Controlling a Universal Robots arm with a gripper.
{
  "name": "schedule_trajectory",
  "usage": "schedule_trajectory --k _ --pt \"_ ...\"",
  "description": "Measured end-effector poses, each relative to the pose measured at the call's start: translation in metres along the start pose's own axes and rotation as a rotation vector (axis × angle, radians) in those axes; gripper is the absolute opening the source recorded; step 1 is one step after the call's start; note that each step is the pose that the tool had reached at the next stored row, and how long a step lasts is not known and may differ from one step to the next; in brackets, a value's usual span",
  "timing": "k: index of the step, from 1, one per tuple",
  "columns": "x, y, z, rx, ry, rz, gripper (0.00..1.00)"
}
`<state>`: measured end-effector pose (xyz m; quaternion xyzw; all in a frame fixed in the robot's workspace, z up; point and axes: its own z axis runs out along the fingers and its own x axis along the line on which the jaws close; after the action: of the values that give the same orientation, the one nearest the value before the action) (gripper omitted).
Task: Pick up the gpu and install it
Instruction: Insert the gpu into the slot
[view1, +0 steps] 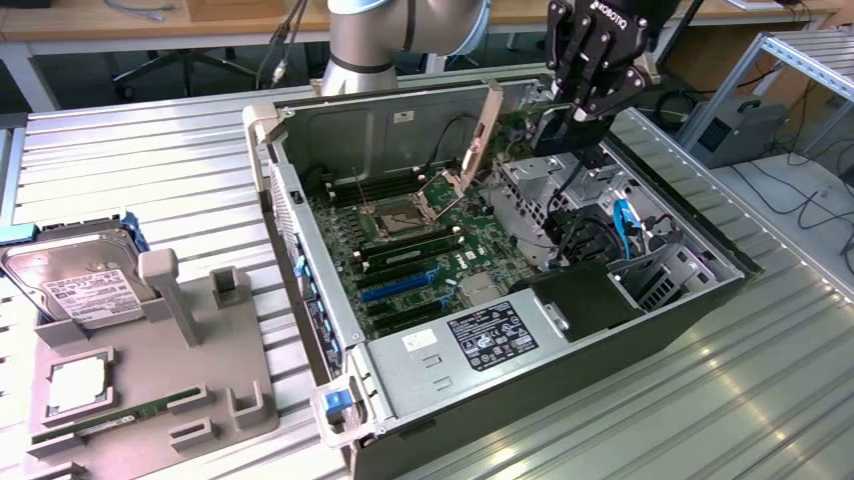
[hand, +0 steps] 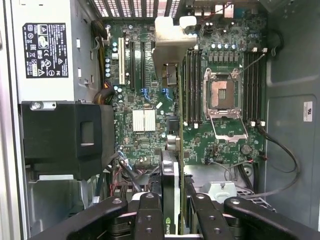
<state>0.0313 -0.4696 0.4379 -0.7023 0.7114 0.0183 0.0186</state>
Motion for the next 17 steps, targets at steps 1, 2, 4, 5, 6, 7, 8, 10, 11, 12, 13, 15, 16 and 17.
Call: schedule_trajectory --k 1,2,4,5,6,7,8,10,11,12,13,15,16,17 --pt "0.0000 0.0007 0.0000 0.0000 -0.0100 0.000 0.27" --pt "-0.0001 0.0009 0.0000 0.0000 -0.0137 0.000 0.27" --pt "0.0000 0.0010 0.0000 0.0000 -0.0137 0.000 0.27" --pt "0.0000 0.0010 0.0000 -0.0001 -0.0137 0.000 0.27" --pt "0.0000 0.0010 0.0000 -0.0001 -0.0136 0.000 0.27" --pt "0.0000 0.0010 0.0000 -0.0001 -0.0136 0.000 0.27" --pt "0.0000 0.0010 0.0000 0.0000 -0.0137 0.000 0.27" --pt "0.0000 0.0010 0.0000 -0.0001 -0.0138 0.000 0.27" --pt "0.0000 0.0010 0.0000 0.0000 -0.0138 0.000 0.27" --pt "0.0000 0.0010 0.0000 0.0000 -0.0138 0.000 0.27" --pt "0.0000 0.0010 0.0000 0.0000 -0.0139 0.000 0.27" --pt "0.0000 0.0010 0.0000 0.0000 -0.0138 0.000 0.27" --pt "0.0000 0.0010 0.0000 -0.0001 -0.0138 0.000 0.27" --pt "0.0000 0.0034 0.0002 0.0004 -0.0139 0.000 0.27"
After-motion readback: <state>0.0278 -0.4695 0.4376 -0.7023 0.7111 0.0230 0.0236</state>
